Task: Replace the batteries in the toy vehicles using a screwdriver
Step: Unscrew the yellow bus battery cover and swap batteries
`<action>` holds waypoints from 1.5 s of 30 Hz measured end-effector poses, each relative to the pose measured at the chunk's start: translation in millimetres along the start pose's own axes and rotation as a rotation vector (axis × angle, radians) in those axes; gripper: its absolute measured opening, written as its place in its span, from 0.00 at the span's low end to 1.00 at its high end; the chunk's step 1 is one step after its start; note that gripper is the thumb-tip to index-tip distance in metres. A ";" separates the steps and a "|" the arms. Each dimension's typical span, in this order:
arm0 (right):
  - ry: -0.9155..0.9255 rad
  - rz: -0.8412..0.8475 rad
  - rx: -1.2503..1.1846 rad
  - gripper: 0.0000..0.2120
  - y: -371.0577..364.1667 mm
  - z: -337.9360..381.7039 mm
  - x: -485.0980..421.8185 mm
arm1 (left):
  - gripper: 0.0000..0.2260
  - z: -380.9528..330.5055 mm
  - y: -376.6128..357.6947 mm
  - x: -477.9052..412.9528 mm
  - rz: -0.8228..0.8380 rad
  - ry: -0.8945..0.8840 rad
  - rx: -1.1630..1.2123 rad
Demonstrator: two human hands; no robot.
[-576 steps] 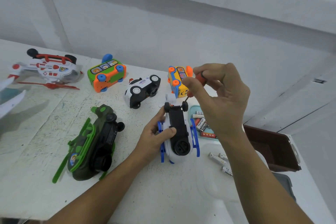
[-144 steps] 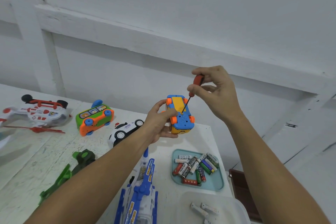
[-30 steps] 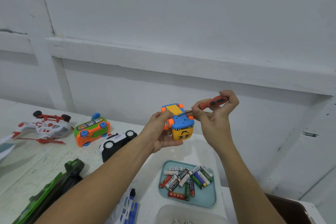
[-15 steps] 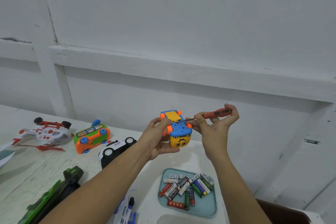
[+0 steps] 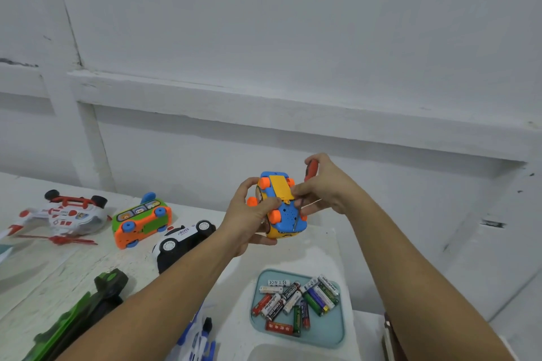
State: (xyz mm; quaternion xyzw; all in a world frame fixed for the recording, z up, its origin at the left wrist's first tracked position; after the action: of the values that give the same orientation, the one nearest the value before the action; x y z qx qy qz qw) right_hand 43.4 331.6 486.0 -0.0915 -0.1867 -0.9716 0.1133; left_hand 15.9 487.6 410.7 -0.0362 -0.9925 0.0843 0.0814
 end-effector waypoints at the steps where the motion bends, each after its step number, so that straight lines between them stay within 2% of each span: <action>1: -0.010 -0.002 -0.008 0.32 -2.0 -1.9 -3.2 | 0.22 0.3 1.1 -0.4 -0.006 -0.007 -0.014; 10: -0.127 0.129 -0.291 0.29 -5.1 -32.2 -13.7 | 0.27 7.1 9.1 2.2 0.049 0.015 -0.111; 22: -0.073 0.102 -0.349 0.29 24.2 -73.6 -23.3 | 0.24 17.0 12.9 4.1 0.038 0.147 -0.065; 25: -0.058 0.078 -0.271 0.29 32.0 -91.1 -23.7 | 0.26 19.6 15.6 5.2 0.013 0.178 -0.037; 29: -0.146 0.020 -0.063 0.30 40.0 -129.5 -32.5 | 0.26 19.3 17.0 12.7 0.015 0.189 -0.003; 32: -0.222 0.025 0.137 0.31 41.9 -154.4 -37.4 | 0.25 18.4 13.3 21.1 0.049 0.191 -0.006; 37: -0.267 0.056 0.328 0.31 37.2 -171.4 -41.0 | 0.25 17.3 7.5 36.4 0.092 0.185 -0.023; 45: -0.274 0.112 0.361 0.31 34.2 -173.1 -35.8 | 0.25 20.8 6.2 71.7 0.118 0.147 0.026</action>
State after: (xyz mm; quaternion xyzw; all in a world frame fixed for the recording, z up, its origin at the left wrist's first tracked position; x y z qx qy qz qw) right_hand 62.9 240.9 331.6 -0.2109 -0.3659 -0.8931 0.1551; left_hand -57.8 496.5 400.5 -0.0997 -0.9787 0.0988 0.1495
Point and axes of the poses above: each hand's wrist, its own x-axis away from the middle knuckle, its own y-axis out of the back of the hand, z = x × y, the point moved 2 cm from there along -x, towards the middle knuckle, and after that the axes turned 4 degrees about z, right-handed, at the moved point
